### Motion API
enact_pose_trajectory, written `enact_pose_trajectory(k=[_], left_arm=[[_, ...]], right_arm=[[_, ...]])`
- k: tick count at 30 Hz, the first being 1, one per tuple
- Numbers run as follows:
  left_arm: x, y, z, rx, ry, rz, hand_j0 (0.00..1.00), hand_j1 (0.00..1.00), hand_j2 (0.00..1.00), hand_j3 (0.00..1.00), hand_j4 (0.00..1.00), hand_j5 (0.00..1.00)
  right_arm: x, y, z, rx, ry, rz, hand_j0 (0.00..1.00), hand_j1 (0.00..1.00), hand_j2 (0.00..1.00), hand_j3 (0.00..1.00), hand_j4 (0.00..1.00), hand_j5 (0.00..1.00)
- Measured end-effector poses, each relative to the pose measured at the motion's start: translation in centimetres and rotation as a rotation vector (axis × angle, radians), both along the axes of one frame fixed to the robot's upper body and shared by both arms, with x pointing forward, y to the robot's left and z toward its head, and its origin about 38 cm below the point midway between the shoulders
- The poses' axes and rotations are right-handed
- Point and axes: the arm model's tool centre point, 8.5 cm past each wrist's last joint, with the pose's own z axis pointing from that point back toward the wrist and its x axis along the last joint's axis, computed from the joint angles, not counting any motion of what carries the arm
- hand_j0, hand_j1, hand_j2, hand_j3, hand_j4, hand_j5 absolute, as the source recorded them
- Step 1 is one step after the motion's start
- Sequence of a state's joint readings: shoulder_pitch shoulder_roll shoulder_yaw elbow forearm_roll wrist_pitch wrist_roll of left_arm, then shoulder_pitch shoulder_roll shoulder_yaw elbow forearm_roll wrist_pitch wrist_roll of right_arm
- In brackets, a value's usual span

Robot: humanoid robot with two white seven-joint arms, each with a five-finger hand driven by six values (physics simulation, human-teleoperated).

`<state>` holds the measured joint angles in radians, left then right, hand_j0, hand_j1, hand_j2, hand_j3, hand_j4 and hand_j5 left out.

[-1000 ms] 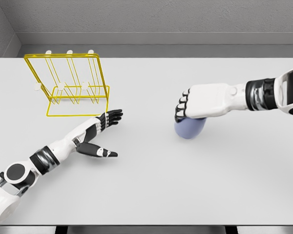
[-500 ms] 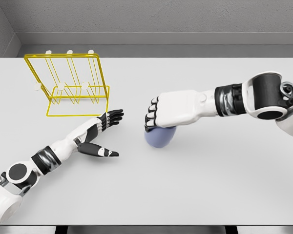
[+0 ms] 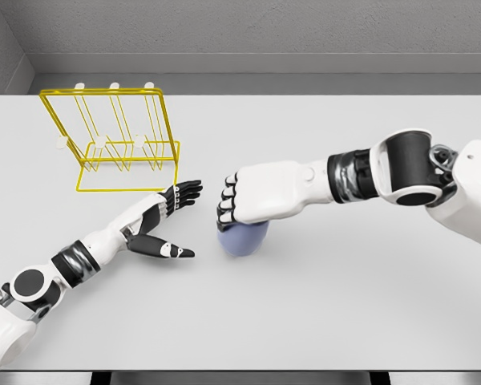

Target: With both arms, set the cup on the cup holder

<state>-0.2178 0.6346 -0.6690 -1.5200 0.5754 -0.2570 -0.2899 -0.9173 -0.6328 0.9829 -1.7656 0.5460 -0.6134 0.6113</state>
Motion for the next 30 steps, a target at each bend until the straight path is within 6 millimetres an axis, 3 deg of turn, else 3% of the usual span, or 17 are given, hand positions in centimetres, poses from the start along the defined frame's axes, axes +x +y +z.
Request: enact_pose_trajectory(k=[4,18,23,26,30], left_arm=[[0.0,0.0,-0.1,0.0,0.002,0.0,1.0,1.0,1.0,1.0,1.0,1.0],[0.0,0.0,-0.1,0.0,0.001,0.001,1.0,1.0,1.0,1.0,1.0,1.0],[0.0,0.1,-0.1,0.002,0.003,0.004,1.0,1.0,1.0,1.0,1.0,1.0],[0.1,0.1,-0.1,0.002,0.002,0.004,1.0,1.0,1.0,1.0,1.0,1.0],[0.4,-0.8,-0.3,-0.015,0.005,0.002,1.0,1.0,1.0,1.0,1.0,1.0]], right_arm=[[0.1,0.0,-0.1,-0.009,-0.012,-0.002,0.99,0.99,0.99,0.99,0.99,0.99],[0.7,-1.1,0.9,0.006,-0.031,-0.036,1.0,1.0,1.0,1.0,1.0,1.0],[2.0,-5.1,4.1,0.102,-0.056,-0.147,1.0,1.0,1.0,1.0,1.0,1.0],[1.8,-9.4,4.6,0.221,0.014,-0.251,1.0,1.0,1.0,1.0,1.0,1.0],[0.5,-15.9,3.7,0.395,0.129,-0.41,1.0,1.0,1.0,1.0,1.0,1.0]])
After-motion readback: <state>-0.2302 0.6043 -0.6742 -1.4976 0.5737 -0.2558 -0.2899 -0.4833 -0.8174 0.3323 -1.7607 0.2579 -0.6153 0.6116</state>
